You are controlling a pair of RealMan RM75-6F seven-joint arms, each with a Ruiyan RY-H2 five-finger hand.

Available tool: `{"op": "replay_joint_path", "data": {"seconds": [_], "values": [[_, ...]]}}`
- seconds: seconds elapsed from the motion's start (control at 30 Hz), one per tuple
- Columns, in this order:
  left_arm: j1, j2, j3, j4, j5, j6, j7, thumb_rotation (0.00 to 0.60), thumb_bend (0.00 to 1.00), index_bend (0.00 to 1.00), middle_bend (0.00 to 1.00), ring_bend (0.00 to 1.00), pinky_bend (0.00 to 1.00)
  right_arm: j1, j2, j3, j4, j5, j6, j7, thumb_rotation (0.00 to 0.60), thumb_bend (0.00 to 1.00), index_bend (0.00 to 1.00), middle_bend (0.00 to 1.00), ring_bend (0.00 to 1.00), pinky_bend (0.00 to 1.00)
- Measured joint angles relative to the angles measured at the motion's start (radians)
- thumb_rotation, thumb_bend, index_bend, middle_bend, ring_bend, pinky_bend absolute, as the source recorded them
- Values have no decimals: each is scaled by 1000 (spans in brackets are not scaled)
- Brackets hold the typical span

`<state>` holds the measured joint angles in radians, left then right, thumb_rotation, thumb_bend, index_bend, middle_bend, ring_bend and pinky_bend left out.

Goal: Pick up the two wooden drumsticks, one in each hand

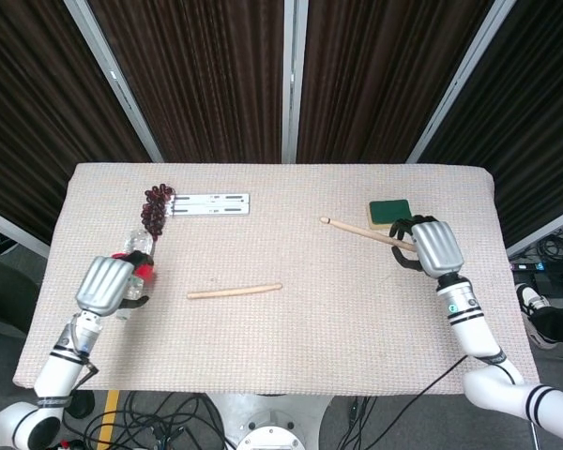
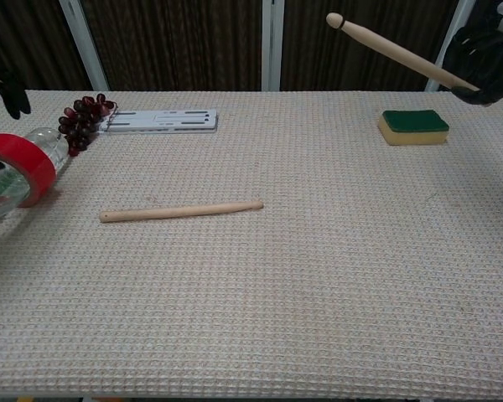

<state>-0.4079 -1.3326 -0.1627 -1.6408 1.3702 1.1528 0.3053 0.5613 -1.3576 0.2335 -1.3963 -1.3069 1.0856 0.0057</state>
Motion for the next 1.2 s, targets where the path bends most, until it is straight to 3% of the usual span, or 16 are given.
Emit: {"op": "replay_joint_path", "data": {"seconds": [0.2,0.57,0.83,1.2], "values": [[-75,-126,-12,21,-72,-56,130,600,131,430,464,763,859,-22,37,-17,-39,-3,8,-17,600,903,590,568,383,398],[-173,-318,-11,152,-318,-146,305,600,224,430,470,789,867,-27,30,-30,-30,5,11,-28,600,903,590,567,383,398],[-206,-383,-5,214,-372,-149,326,600,299,442,489,799,867,-27,22,-35,-18,8,10,-26,600,902,590,567,383,398],[-240,-407,7,251,-429,-150,372,600,300,447,519,798,867,-27,18,-35,-8,15,7,-21,600,902,590,567,383,398]]}}
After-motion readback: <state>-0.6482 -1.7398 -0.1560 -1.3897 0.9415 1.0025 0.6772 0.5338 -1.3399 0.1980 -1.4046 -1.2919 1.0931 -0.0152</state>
